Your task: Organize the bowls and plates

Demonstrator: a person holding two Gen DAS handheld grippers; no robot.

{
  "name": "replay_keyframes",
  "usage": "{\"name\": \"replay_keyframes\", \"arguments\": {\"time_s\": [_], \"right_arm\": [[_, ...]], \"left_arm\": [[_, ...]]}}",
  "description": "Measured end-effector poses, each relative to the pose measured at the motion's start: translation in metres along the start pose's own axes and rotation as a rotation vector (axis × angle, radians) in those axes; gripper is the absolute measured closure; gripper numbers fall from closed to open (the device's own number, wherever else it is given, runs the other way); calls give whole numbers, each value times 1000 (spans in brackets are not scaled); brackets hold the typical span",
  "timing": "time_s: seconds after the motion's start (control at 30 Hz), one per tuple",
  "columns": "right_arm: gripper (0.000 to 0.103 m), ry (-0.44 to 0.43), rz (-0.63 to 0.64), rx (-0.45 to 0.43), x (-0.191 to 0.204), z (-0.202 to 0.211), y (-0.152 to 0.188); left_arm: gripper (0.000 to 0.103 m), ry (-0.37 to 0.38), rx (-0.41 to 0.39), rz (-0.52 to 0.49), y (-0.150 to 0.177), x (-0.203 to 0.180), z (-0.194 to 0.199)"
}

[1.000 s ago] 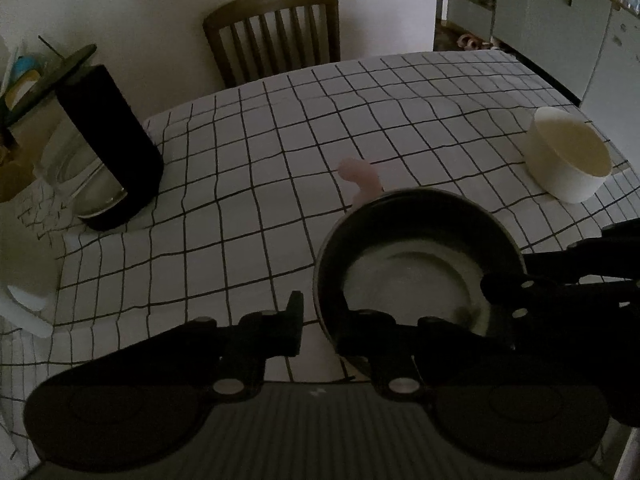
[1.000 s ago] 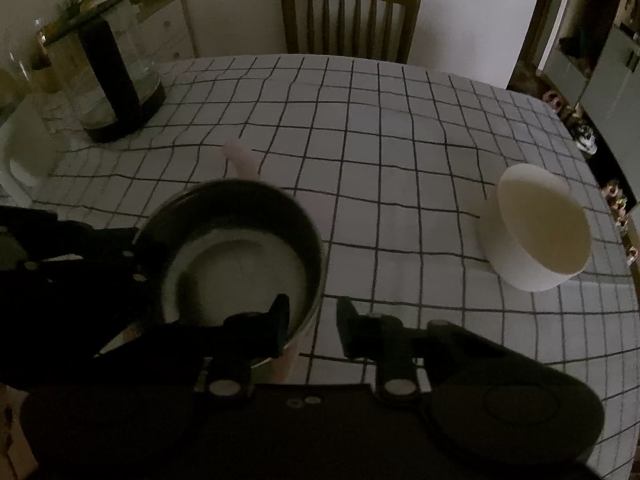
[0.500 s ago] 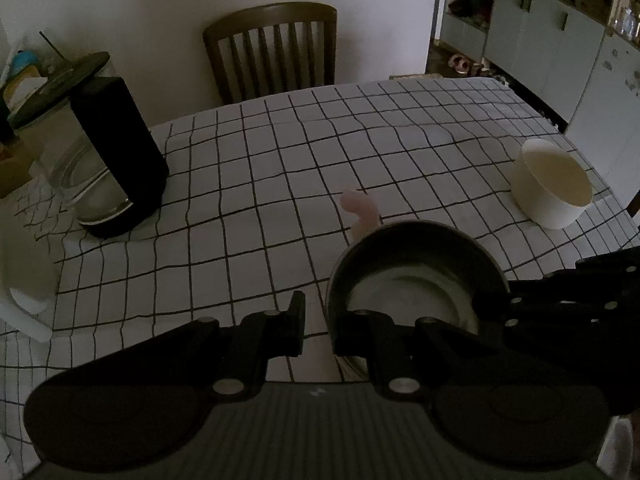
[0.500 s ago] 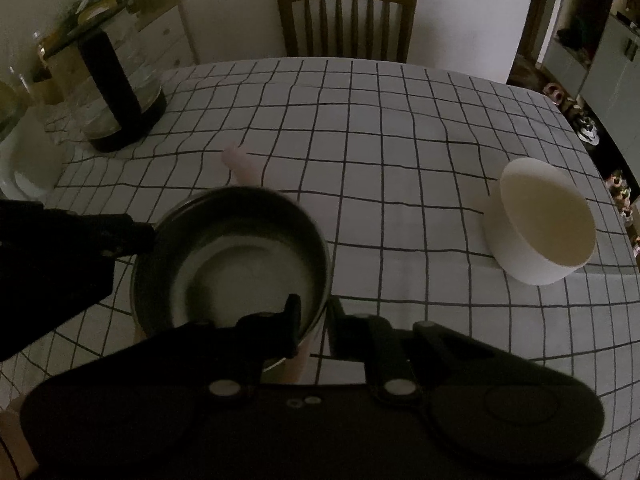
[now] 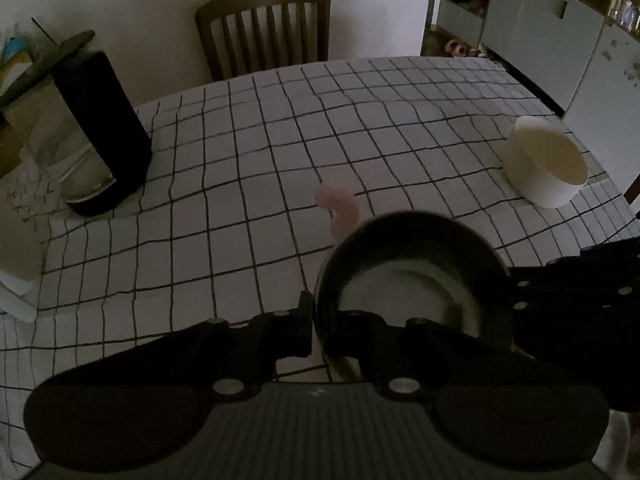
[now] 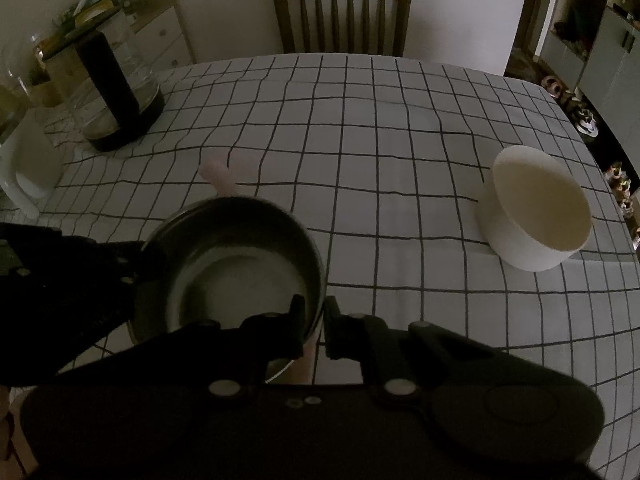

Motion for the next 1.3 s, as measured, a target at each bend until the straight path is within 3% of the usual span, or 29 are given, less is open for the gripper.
{"name": "replay_keyframes", "arguments": {"time_s": [0.3, 0.63, 1.03, 1.3], "right_arm": [[96, 11, -56, 26, -7, 14, 13], [96, 7, -82, 15, -23, 65, 27], [96, 29, -128, -28, -60, 138, 49], [96, 50, -183, -24, -92, 176, 87]], "left_arm": [[100, 13, 11, -25, 6, -16, 17], [100, 41, -4, -40, 9, -47, 64], [100, 124, -8, -80, 18, -105, 125], [100, 185, 17, -139, 39, -155, 147]]}}
Point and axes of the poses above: each gripper's, at about its wrist camera, not at the fingertips, and z roughly against the way its jaws point, x to its left, y to its underside, the point moved 10 cm from there along -z, roughly the way its jaws point, and after that the axes turned 4 degrees about -z, right-handed, at the moved point
